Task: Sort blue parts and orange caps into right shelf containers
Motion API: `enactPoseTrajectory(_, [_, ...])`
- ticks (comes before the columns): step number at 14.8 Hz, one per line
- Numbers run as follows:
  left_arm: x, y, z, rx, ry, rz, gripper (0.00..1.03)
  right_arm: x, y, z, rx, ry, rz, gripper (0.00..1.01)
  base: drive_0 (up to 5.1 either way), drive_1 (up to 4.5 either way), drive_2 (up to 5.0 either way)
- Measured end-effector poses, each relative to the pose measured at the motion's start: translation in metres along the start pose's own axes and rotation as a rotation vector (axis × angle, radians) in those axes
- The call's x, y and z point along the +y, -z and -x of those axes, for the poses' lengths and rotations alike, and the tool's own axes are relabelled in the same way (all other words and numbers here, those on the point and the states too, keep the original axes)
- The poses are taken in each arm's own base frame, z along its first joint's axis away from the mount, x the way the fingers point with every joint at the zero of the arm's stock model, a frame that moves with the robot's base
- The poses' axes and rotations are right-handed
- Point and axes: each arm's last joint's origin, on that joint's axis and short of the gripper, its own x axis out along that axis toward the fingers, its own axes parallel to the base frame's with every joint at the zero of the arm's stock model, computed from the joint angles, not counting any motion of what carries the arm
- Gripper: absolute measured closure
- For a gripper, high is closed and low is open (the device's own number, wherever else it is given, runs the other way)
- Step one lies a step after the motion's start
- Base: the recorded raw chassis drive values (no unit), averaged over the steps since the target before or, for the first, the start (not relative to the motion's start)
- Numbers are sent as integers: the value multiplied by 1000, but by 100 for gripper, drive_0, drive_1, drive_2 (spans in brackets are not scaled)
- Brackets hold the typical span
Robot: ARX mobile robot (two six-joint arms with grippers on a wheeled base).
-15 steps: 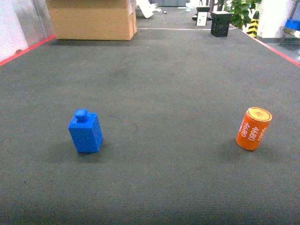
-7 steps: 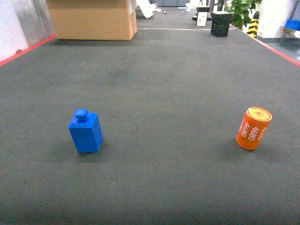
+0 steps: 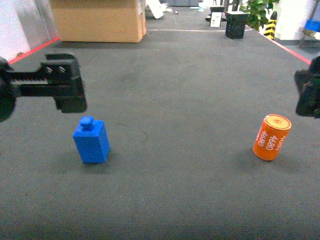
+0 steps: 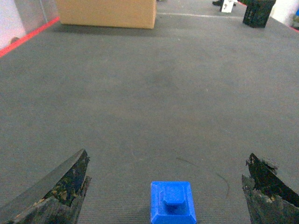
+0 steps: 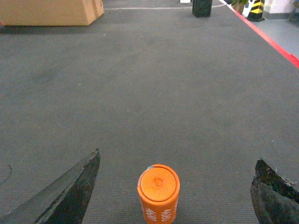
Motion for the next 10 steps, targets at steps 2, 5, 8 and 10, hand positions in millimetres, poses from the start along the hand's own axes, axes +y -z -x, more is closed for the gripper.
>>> enactPoseTrajectory(2, [-8,30,-34,92,20,5,5,6,9,-33,46,2,8,3,0,0,0])
enactPoseTrajectory(5, [-9,43,-47,122,24,10,5,7,20,-45,76,-2,2,3,0,0,0])
enactPoseTrajectory(8, [-8,56,-56,151,22,20,5,8,29,-54,98,-8,-6,3,0,0,0])
enactPoseTrajectory(10, [-7,60,-60,159,21,22,5,8,34,-59,111,-7,-6,3,0,0,0])
